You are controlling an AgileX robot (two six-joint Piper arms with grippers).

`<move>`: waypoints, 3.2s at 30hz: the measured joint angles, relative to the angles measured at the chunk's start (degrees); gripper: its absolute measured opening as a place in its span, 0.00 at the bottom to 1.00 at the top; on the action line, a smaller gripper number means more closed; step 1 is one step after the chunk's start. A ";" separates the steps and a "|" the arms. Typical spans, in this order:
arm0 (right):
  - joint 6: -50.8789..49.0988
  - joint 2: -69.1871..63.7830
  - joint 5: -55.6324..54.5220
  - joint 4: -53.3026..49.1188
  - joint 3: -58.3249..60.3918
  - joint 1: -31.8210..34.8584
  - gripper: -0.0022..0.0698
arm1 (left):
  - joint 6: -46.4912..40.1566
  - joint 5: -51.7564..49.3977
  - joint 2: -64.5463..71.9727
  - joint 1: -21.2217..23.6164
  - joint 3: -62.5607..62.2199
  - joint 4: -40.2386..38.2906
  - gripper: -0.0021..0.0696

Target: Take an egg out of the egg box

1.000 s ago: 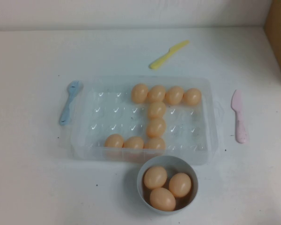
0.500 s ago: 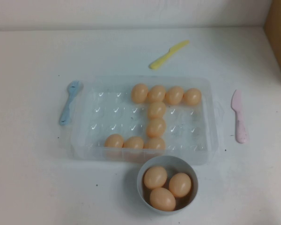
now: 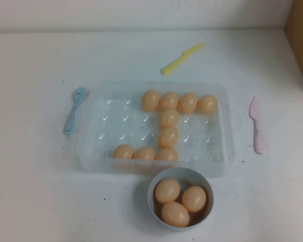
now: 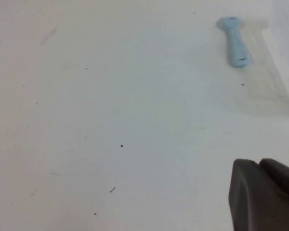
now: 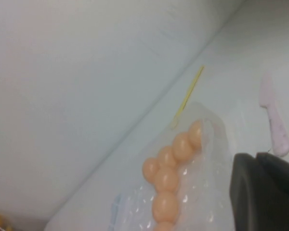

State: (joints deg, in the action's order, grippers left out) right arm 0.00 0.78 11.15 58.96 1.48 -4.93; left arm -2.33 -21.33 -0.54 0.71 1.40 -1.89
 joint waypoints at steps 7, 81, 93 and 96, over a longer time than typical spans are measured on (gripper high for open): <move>5.66 0.00 -1.71 2.95 0.00 0.00 0.01 | 0.00 0.00 0.00 0.00 0.00 0.00 0.02; 35.63 -119.40 49.56 -51.14 -110.66 -19.39 0.55 | 0.03 0.00 0.00 0.00 0.00 0.13 0.02; 35.63 -122.48 47.52 -53.85 -110.66 -19.39 0.55 | 0.03 0.00 0.00 0.00 0.00 0.13 0.02; 35.63 -122.99 46.97 -53.98 -110.66 -19.39 0.55 | 0.03 0.00 0.00 0.00 0.00 0.13 0.02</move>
State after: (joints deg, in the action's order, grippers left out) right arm 35.63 -122.21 58.12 4.98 -109.19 -24.31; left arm -2.30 -21.33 -0.54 0.71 1.40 -1.76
